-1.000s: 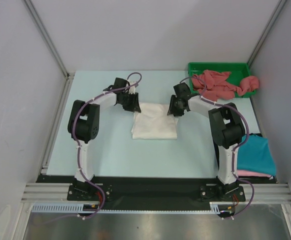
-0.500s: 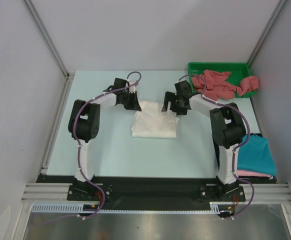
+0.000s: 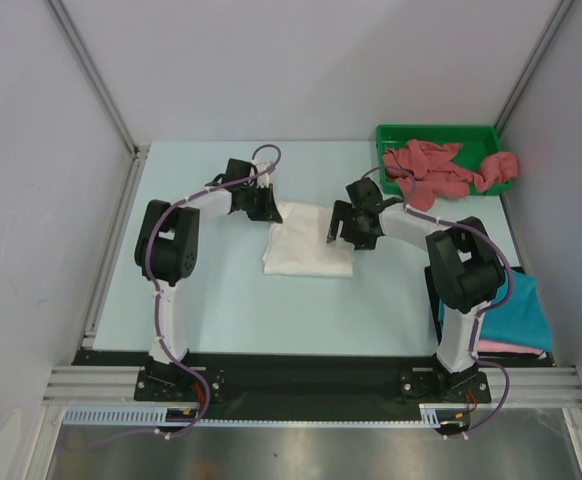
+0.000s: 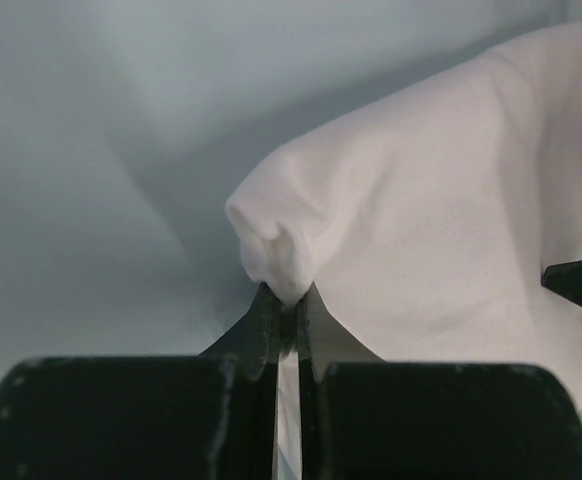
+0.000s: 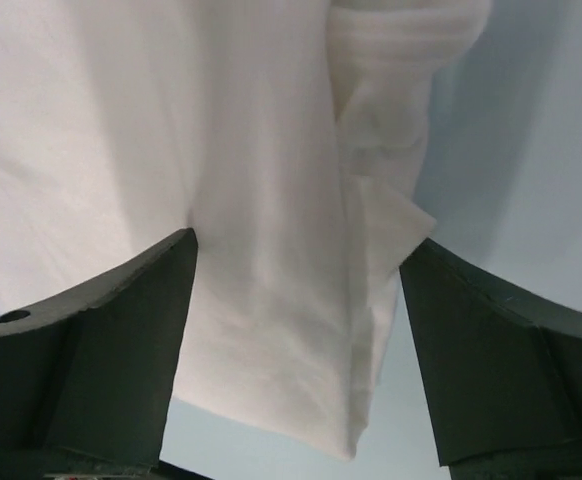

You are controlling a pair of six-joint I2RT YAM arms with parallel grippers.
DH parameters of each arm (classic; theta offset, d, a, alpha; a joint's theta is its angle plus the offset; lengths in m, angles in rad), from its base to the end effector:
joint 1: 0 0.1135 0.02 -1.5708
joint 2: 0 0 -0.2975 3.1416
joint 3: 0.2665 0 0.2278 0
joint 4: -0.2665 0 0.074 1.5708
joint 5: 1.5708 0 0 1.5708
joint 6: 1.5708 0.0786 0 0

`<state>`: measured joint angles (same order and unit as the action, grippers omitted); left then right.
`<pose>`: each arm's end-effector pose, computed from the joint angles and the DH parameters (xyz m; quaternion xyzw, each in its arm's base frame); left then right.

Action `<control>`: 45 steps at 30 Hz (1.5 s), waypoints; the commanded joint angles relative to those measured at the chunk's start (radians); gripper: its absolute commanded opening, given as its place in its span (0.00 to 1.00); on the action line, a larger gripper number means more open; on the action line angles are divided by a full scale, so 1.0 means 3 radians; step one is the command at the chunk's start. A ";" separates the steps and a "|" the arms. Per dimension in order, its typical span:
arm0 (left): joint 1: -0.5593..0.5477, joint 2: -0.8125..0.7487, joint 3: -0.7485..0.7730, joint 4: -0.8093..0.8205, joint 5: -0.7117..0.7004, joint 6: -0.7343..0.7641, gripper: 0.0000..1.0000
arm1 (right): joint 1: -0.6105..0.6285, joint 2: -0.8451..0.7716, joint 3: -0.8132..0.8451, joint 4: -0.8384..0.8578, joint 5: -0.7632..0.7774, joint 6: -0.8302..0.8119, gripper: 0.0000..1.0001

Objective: Fold and stack the t-shirts
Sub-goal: Neatly place the folded tshirt to the corner

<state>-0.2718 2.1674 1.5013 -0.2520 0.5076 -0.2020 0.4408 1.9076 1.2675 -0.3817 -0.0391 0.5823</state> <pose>0.4556 -0.1667 0.1576 0.1124 0.9135 -0.3040 0.2458 0.3695 0.1777 0.1810 0.0628 0.9603 0.1491 0.2271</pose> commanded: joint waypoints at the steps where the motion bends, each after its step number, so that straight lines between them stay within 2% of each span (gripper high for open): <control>1: 0.0032 -0.0183 -0.0039 -0.0004 -0.0015 0.0019 0.04 | -0.0012 0.0125 -0.0012 0.0152 -0.0186 0.0038 0.80; 2: 0.0027 -0.0184 -0.0029 -0.0034 -0.0025 0.0029 0.08 | -0.0047 0.0166 0.0034 0.0163 -0.0212 0.0023 0.65; 4: 0.0027 -0.0199 -0.0014 -0.0070 -0.0045 0.0039 0.14 | -0.0068 0.0222 0.0075 0.0148 -0.0212 -0.0064 0.45; 5: 0.0027 -0.0209 -0.0014 -0.0101 -0.0061 0.0044 0.29 | -0.0073 0.0237 0.0131 0.0122 -0.0202 -0.0110 0.25; 7: 0.0032 -0.0265 -0.0014 -0.0131 -0.0096 0.0080 0.48 | -0.0079 0.0263 0.0208 -0.0031 -0.0187 -0.0293 0.07; 8: 0.0037 -0.0291 -0.0014 -0.0167 -0.0127 0.0095 0.76 | -0.0073 0.0263 0.0259 -0.0097 -0.0197 -0.0360 0.00; 9: 0.0042 -0.0316 -0.0014 -0.0188 -0.0163 0.0121 0.93 | -0.0068 0.0253 0.0340 -0.0179 -0.0202 -0.0437 0.00; 10: 0.0052 -0.0377 -0.0004 -0.0213 -0.0178 0.0177 0.99 | -0.0063 0.0233 0.0387 -0.0352 -0.0248 -0.0529 0.00; 14: 0.0154 -0.0577 0.0053 -0.0448 -0.0204 0.0351 1.00 | 0.0003 -0.0063 0.0485 -0.0895 -0.0248 -0.1299 0.00; 18: 0.0241 -0.0730 0.0267 -0.0816 -0.0239 0.0657 1.00 | 0.0034 -0.0340 0.0382 -0.1493 -0.0141 -0.1822 0.00; 20: 0.0287 -0.0807 0.0431 -0.1021 -0.0265 0.0862 1.00 | 0.0049 -0.0472 0.0296 -0.1866 0.0210 -0.1936 0.00; 21: 0.0308 -0.0833 0.0472 -0.1072 -0.0280 0.0903 1.00 | 0.0049 -0.0519 0.0260 -0.1958 0.0212 -0.2032 0.00; 25: 0.0374 -0.1006 0.0620 -0.1195 -0.0321 0.1118 1.00 | 0.0054 -0.0764 0.0142 -0.2311 0.0493 -0.2089 0.00; 30: 0.0415 -0.1190 0.0631 -0.1195 -0.0373 0.1195 1.00 | 0.0065 -0.1086 0.0029 -0.2399 0.0733 -0.2023 0.00; 33: 0.0420 -0.1247 0.0625 -0.1149 -0.0393 0.1220 1.00 | 0.0070 -0.1250 0.0121 -0.2481 0.0994 -0.2109 0.00; 35: 0.0420 -0.1288 0.0646 -0.1144 -0.0393 0.1241 1.00 | 0.0075 -0.1240 0.0127 -0.2751 0.1264 -0.2267 0.00; 37: 0.0420 -0.1303 0.0686 -0.1139 -0.0398 0.1256 1.00 | 0.0115 -0.1306 -0.0062 -0.2854 0.1540 -0.2314 0.00; 40: 0.0420 -0.1298 0.0743 -0.1149 -0.0383 0.1251 1.00 | 0.0141 -0.1597 -0.0261 -0.2910 0.1506 -0.2263 0.00; 45: 0.0420 -0.1247 0.0784 -0.1134 -0.0332 0.1241 1.00 | 0.0136 -0.2078 -0.0308 -0.3166 0.1899 -0.2141 0.00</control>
<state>-0.1524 1.8229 1.6848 -0.5987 0.3954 0.1513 0.4801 1.3899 1.1530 -1.2381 0.3988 -0.0669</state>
